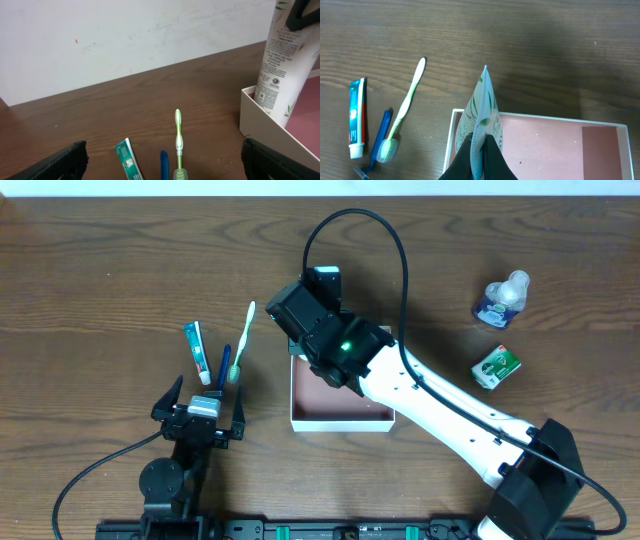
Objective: Pack container
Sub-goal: 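Carry the Pantene tube into the box and stand it upright, then move right gripper to the blue soap pump bottle and grasp it, then place the soap pump bottle in the box beside the tube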
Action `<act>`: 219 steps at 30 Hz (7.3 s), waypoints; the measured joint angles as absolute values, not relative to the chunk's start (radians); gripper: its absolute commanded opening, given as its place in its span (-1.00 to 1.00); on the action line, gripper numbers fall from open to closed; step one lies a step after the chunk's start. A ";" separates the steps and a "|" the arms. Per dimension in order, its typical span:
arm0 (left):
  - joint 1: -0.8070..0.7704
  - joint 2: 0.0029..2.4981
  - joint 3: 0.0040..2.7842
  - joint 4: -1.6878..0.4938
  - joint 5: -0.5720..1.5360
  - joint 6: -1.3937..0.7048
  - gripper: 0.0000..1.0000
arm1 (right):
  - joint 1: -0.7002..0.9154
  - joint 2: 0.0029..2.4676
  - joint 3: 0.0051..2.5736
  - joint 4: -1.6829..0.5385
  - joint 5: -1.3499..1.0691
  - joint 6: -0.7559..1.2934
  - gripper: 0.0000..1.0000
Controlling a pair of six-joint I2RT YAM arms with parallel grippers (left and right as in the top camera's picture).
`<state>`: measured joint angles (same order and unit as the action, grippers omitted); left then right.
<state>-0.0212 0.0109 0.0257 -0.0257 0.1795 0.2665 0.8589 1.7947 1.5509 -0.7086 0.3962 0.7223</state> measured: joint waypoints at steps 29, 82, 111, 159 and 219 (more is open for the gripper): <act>-0.021 0.011 0.026 -0.026 0.179 0.266 0.96 | 0.859 1.806 1.560 -0.673 0.341 0.763 -0.21; -0.021 0.011 0.026 -0.026 0.179 0.266 0.96 | -0.123 1.872 1.738 -1.006 0.041 0.119 0.37; -0.021 0.011 0.026 -0.026 0.179 0.266 0.96 | -0.123 1.988 1.729 -0.939 -0.008 -0.015 -0.97; -0.021 0.011 0.026 -0.026 0.179 0.266 0.96 | 0.609 1.619 1.526 -0.750 0.070 0.088 -0.97; -0.021 0.011 0.026 -0.026 0.179 0.266 0.96 | 0.636 1.486 1.110 -0.244 0.167 0.107 0.37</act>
<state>-0.0212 0.0109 0.0257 -0.0257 0.1795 0.2665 0.6365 1.4857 1.1099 -0.2440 0.1665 0.1066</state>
